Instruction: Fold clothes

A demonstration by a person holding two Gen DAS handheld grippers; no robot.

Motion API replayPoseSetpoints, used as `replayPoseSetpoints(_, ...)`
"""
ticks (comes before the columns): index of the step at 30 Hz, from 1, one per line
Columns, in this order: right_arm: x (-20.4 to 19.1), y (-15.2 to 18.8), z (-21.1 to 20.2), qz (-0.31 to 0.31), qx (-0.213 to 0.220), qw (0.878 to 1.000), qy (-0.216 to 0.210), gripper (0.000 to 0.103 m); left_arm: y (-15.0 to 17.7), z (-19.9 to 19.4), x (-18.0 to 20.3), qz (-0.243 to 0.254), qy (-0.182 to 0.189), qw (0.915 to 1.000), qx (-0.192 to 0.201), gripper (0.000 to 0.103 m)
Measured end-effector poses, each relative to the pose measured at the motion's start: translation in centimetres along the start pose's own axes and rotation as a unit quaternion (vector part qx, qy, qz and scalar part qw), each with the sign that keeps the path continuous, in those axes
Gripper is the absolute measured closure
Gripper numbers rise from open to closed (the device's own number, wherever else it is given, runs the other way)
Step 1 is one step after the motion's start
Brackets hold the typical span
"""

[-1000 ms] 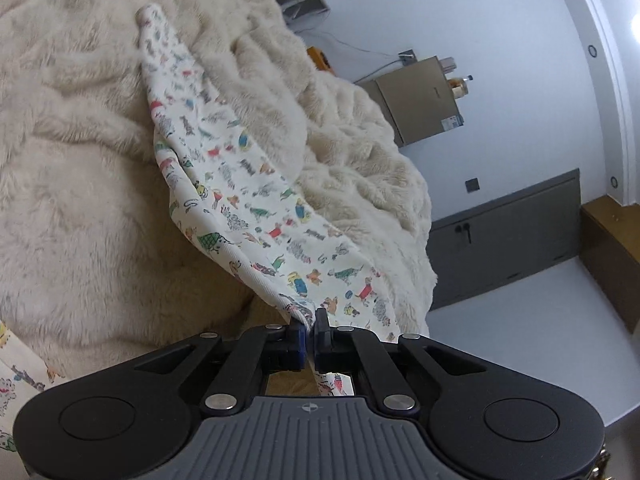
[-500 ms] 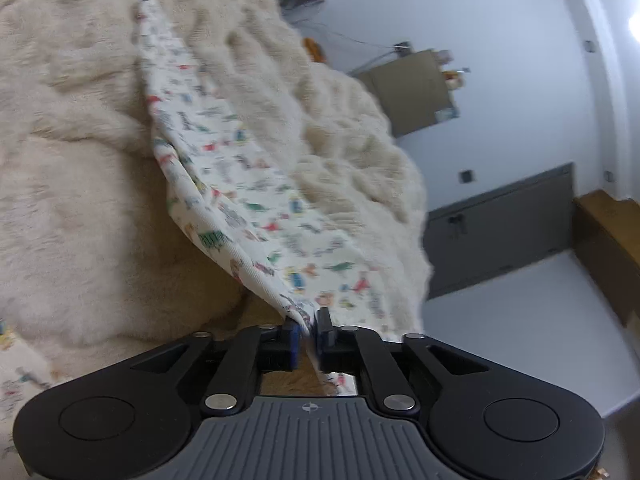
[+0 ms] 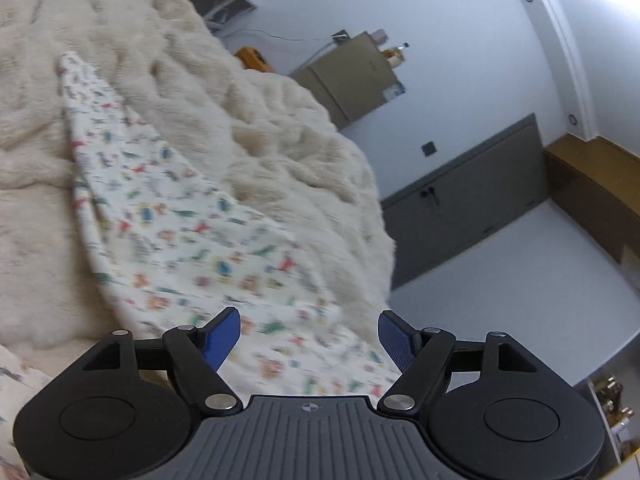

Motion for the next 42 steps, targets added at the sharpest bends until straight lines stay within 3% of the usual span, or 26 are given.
replayPoseSetpoints(2,-3.5,0.0,-0.3,-0.084,0.041,0.995,0.027,0.073,1.5,1.2,3.0,0.043,0.033,0.998,-0.034,0.033)
replayPoseSetpoints(3,-6.5,0.9,-0.2,-0.162,0.047,0.985,0.044,0.074,2.4,1.8,4.7,0.068,0.051,0.9949,-0.055,0.032)
replayPoseSetpoints(4,-9.8,1.9,-0.1,-0.246,0.052,0.966,0.062,0.074,3.1,2.3,5.9,0.085,0.058,0.9926,-0.065,0.031)
replayPoseSetpoints(5,-11.6,2.9,-0.1,-0.295,0.051,0.952,0.072,0.074,4.5,3.2,8.0,0.115,0.067,0.9875,-0.084,0.031)
replayPoseSetpoints(6,-14.7,5.4,0.4,-0.399,0.042,0.911,0.091,0.074,5.3,3.7,9.1,0.134,0.07,0.9839,-0.096,0.03)
replayPoseSetpoints(7,-17.3,8.5,1.2,-0.501,0.021,0.859,0.104,0.073,6.2,4.5,10.4,0.154,0.072,0.9795,-0.108,0.029)
replayPoseSetpoints(10,-19.8,14.6,4.4,-0.635,-0.086,0.76,0.11,0.072,8.6,7.1,12.9,0.19,0.067,0.9677,-0.152,0.029)
replayPoseSetpoints(13,-20.4,18.2,6.6,-0.683,-0.159,0.703,0.117,0.066,10.3,9.1,13.6,0.219,0.041,0.9586,-0.178,0.029)
replayPoseSetpoints(17,-20.9,19.3,5.4,-0.671,-0.177,0.712,0.107,0.056,11.1,9.9,12.5,0.225,0.014,0.956,-0.188,0.029)
replayPoseSetpoints(18,-21.4,18.8,4.5,-0.662,-0.173,0.723,0.1,0.048,11.0,9.8,12.2,0.222,0.016,0.9566,-0.187,0.029)
replayPoseSetpoints(22,-22.8,16.2,0.9,-0.603,-0.151,0.778,0.085,0.043,10.1,9.4,11.3,0.204,0.02,0.9633,-0.173,0.029)
replayPoseSetpoints(23,-22.7,15.1,0.0,-0.576,-0.14,0.801,0.083,0.04,9.5,8.9,11.0,0.194,0.023,0.9675,-0.161,0.029)
replayPoseSetpoints(25,-20.6,10.1,-0.8,-0.432,-0.114,0.892,0.069,0.034,8.6,8.1,10.5,0.181,0.031,0.9712,-0.152,0.029)
replayPoseSetpoints(26,-19.5,8.6,-0.8,-0.388,-0.108,0.913,0.068,0.032,7.8,7.4,10.2,0.175,0.035,0.9733,-0.144,0.029)
replayPoseSetpoints(27,-18.5,7.4,-0.7,-0.351,-0.103,0.928,0.068,0.024,7.2,6.6,10.0,0.174,0.037,0.9747,-0.136,0.029)
replayPoseSetpoints(28,-16.1,4.9,0.1,-0.273,-0.082,0.954,0.092,0.024,6.5,5.9,9.7,0.171,0.036,0.9762,-0.128,0.029)
replayPoseSetpoints(29,-14.4,3.9,1.3,-0.225,-0.09,0.965,0.1,0.025,5.6,5.3,9.3,0.168,0.033,0.9785,-0.115,0.029)
replayPoseSetpoints(31,-11.2,2.4,3.7,-0.141,-0.116,0.977,0.108,0.027,4.0,4.2,8.4,0.159,0.025,0.9825,-0.093,0.029)
replayPoseSetpoints(35,-9.1,2.5,8.5,-0.095,-0.186,0.973,0.095,0.032,-1.9,1.0,3.9,0.109,-0.021,0.9937,-0.013,0.028)
replayPoseSetpoints(37,-9.3,2.5,10.2,-0.101,-0.196,0.971,0.095,0.066,-5.2,-0.3,0.8,0.08,-0.072,0.9936,0.034,0.028)
replayPoseSetpoints(39,-10.2,2.3,11.1,-0.128,-0.19,0.967,0.11,0.09,-8.0,-1.2,-2.3,0.043,-0.117,0.9901,0.063,0.028)
replayPoseSetpoints(41,-11.7,1.6,10.8,-0.164,-0.166,0.966,0.114,0.091,-11.4,-1.7,-7.4,-0.02,-0.169,0.9812,0.091,0.029)
replayPoseSetpoints(42,-13.4,0.5,9.6,-0.196,-0.137,0.964,0.114,0.091,-12.2,-1.7,-9.0,-0.042,-0.177,0.979,0.092,0.029)
Point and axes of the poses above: each gripper's, at about its wrist camera, not at the fingertips, and z roughly the way its jaws point, x to its right, y to its underside, the point moved 1 cm from there along z, roughly the way its jaws point, and after that the axes turned 7 degrees about -z, right-handed, at the moved point
